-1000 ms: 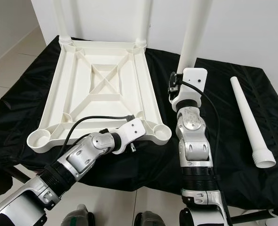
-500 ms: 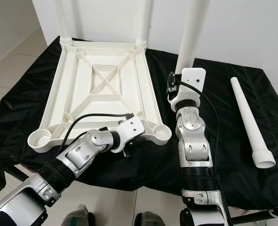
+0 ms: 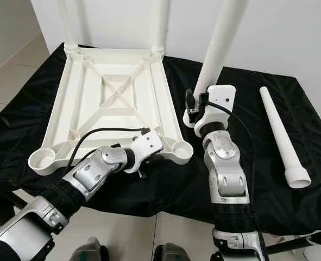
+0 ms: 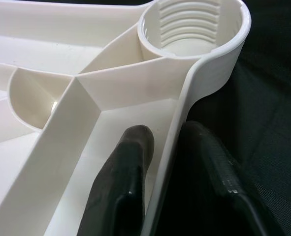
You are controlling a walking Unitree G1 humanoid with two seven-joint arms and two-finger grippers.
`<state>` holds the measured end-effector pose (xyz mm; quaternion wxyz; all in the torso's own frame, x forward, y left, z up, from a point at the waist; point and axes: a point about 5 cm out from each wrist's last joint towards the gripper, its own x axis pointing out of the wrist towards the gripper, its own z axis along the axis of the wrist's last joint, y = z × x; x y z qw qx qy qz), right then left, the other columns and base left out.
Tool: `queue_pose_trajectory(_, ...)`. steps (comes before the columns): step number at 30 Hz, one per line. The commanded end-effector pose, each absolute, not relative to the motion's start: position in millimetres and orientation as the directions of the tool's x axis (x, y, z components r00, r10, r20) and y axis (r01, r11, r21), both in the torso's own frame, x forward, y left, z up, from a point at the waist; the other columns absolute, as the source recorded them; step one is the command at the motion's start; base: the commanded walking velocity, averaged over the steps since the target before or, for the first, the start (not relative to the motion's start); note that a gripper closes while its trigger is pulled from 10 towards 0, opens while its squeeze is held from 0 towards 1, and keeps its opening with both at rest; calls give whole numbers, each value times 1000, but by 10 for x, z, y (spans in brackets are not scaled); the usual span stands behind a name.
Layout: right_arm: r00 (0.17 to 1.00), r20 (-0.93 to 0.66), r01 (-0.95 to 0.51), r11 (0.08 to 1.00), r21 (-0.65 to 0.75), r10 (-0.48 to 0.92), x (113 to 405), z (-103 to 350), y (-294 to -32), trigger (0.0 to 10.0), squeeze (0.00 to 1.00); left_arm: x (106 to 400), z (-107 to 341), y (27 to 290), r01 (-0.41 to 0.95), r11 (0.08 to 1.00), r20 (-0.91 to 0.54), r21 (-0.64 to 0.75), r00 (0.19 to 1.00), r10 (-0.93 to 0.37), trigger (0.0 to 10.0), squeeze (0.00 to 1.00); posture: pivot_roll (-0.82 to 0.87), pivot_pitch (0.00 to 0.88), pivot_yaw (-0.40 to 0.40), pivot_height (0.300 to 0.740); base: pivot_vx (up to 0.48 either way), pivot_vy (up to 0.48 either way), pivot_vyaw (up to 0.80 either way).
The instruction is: Building children table
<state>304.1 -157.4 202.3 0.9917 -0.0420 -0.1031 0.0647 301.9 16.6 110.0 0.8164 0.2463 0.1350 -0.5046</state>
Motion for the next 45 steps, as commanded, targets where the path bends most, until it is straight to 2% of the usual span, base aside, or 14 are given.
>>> queue_pose_trajectory(1,966,209,-132,986,-97,150,3012,2068,-1616,10000,0,3127,1109,338,858,418,-491,299,514,-703,10000,125,4,26,-67,740,0,0,0)
queue_pose_trajectory(2,966,209,-133,986,-105,152,3011,2070,-1621,10000,0,3127,1112,338,860,416,-491,296,511,-706,10000,1000,4,26,-67,740,0,0,0)
queue_pose_trajectory(5,966,209,-132,985,-109,153,3012,2073,-1624,10000,0,3130,1112,344,859,415,-494,299,511,-703,10000,1000,6,30,-65,740,0,0,0)
queue_pose_trajectory(7,965,210,-133,985,-109,154,3014,2076,-1624,10000,0,3135,1113,354,858,414,-496,303,513,-701,10000,635,8,32,-65,740,0,0,0)
queue_pose_trajectory(8,965,210,-135,985,-110,156,3013,2077,-1624,10000,0,3140,1112,365,857,412,-500,309,515,-697,10000,0,8,32,-65,740,0,0,0)
queue_pose_trajectory(14,961,210,-158,981,-109,178,2990,2084,-1619,10000,0,3147,1115,402,859,400,-507,319,511,-694,10000,0,8,33,-63,740,0,0,0)
queue_pose_trajectory(18,956,210,-188,977,-105,206,2960,2098,-1611,10000,0,3154,1151,410,864,396,-491,310,502,-712,0,0,4,32,-56,740,0,0,0)
queue_pose_trajectory(21,949,211,-222,971,-85,236,2933,2110,-1597,10000,0,3168,1175,414,863,392,-487,317,503,-714,1216,0,3,33,-55,740,0,0,0)
queue_pose_trajectory(22,945,212,-242,968,-65,250,2915,2115,-1593,10000,0,3182,1173,418,859,394,-495,326,510,-704,10000,0,2,34,-53,740,0,0,0)
queue_pose_trajectory(29,935,214,-284,959,-26,283,2869,2118,-1590,10000,0,3201,1185,418,857,395,-496,330,514,-700,10000,0,0,35,-52,740,0,0,0)
queue_pose_trajectory(30,934,204,-294,956,-23,292,2852,2106,-1595,10000,0,3200,1196,416,860,390,-491,330,509,-707,0,0,-2,38,-50,740,0,0,0)
queue_pose_trajectory(31,934,204,-294,956,-23,292,2852,2106,-1595,10000,0,3200,1196,416,860,390,-491,330,509,-707,0,0,-2,38,-50,740,0,0,0)
queue_pose_trajectory(33,934,175,-311,950,-32,312,2825,2075,-1606,10000,0,3211,1196,423,856,391,-496,339,516,-699,10000,0,-3,39,-49,740,0,0,0)
queue_pose_trajectory(45,926,97,-365,931,-23,366,2785,1995,-1655,10000,0,3213,1188,424,858,376,-508,350,511,-693,10000,0,-6,37,-46,740,0,0,0)
